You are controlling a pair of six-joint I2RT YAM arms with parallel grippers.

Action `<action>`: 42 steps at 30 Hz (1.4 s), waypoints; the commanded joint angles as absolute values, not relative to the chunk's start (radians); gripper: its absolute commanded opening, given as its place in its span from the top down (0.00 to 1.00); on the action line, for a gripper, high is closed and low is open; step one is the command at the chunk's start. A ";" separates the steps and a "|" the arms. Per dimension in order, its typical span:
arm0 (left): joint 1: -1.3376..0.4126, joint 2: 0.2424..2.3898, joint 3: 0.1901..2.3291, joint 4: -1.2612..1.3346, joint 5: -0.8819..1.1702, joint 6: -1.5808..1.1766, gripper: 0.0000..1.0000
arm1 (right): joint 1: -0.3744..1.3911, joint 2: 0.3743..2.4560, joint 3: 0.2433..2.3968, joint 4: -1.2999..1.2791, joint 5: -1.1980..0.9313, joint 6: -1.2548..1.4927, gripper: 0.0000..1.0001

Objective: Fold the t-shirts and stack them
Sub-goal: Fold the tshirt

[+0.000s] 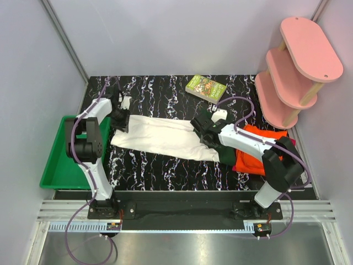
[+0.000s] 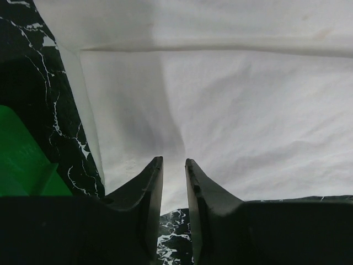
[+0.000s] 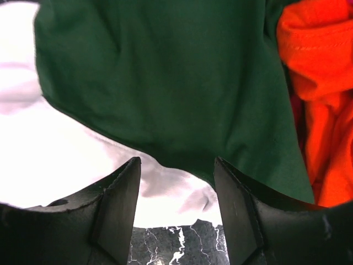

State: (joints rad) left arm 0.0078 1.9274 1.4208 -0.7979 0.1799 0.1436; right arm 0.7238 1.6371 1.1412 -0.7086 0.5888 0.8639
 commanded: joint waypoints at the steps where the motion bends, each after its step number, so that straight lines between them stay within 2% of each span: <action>1: 0.005 1.963 1.489 -0.836 0.124 0.166 0.73 | 0.732 1.672 1.152 -0.707 0.581 0.910 0.37; 12: -0.015 2.002 1.468 -0.923 0.074 0.224 0.73 | 0.718 1.879 1.241 -0.713 0.459 0.893 0.35; 26: -0.057 1.937 1.355 -1.071 0.097 0.370 0.78 | 0.531 1.954 1.361 -0.713 0.390 0.813 0.35; 42: -0.189 1.786 1.275 -1.218 0.189 0.529 0.80 | 0.471 2.226 1.856 -0.859 0.356 0.664 0.34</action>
State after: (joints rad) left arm -0.1612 1.8488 1.2819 -1.1622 0.1444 0.4736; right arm 0.4808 2.1609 1.7115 -0.8154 0.3714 0.7067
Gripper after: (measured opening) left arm 0.197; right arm 0.656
